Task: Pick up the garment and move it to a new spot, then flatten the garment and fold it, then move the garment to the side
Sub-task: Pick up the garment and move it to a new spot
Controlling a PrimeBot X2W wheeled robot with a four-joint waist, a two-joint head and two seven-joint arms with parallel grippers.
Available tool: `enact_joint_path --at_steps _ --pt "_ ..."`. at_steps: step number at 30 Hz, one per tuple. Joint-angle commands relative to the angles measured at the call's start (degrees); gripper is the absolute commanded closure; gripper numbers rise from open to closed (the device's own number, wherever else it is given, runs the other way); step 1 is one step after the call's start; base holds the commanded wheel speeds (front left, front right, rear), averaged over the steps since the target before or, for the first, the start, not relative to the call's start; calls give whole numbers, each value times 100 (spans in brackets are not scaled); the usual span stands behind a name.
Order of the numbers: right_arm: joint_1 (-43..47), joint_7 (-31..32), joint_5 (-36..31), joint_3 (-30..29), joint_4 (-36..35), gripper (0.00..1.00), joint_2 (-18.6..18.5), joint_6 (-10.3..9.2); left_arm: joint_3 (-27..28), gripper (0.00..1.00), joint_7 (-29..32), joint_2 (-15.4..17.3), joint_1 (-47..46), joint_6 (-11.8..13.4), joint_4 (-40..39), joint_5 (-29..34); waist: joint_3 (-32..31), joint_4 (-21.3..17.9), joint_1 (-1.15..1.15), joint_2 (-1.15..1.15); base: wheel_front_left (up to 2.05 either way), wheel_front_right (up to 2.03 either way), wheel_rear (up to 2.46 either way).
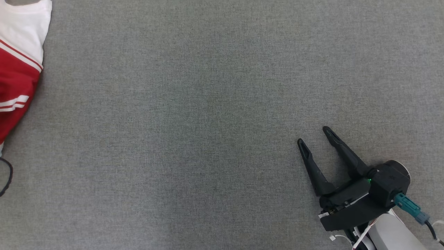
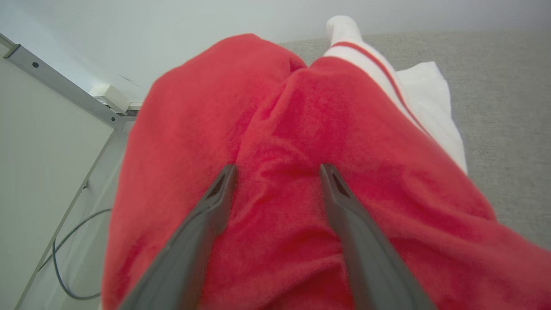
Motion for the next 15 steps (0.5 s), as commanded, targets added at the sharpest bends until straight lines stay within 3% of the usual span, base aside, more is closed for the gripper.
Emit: enact_joint_path --at_steps 1,4,5,6,7,15 --pt "41 16 37 -30 146 0 -44 -12 -7 0 35 -27 -52 71 59 -2 16 0 0 0 0 0 0" --pt "37 17 41 -24 169 0 -31 -12 -19 0 91 -43 -67 94 125 -19 7 -9 0 0 0 0 0" --pt "24 16 47 -13 175 0 -3 -12 -25 28 175 -69 -63 172 206 -38 -3 -25 0 0 0 0 0" --pt "24 16 47 -13 175 0 -3 -12 -25 28 175 -69 -63 172 206 -38 -3 -25 0 0 0 0 0" --pt "20 17 56 -2 179 0 10 -12 -7 100 182 -101 -51 204 241 -72 -9 -34 0 0 0 0 0" --pt "-15 14 99 -37 210 0 99 -12 -36 100 -203 -43 -141 384 133 42 -146 -71 0 0 0 0 0"
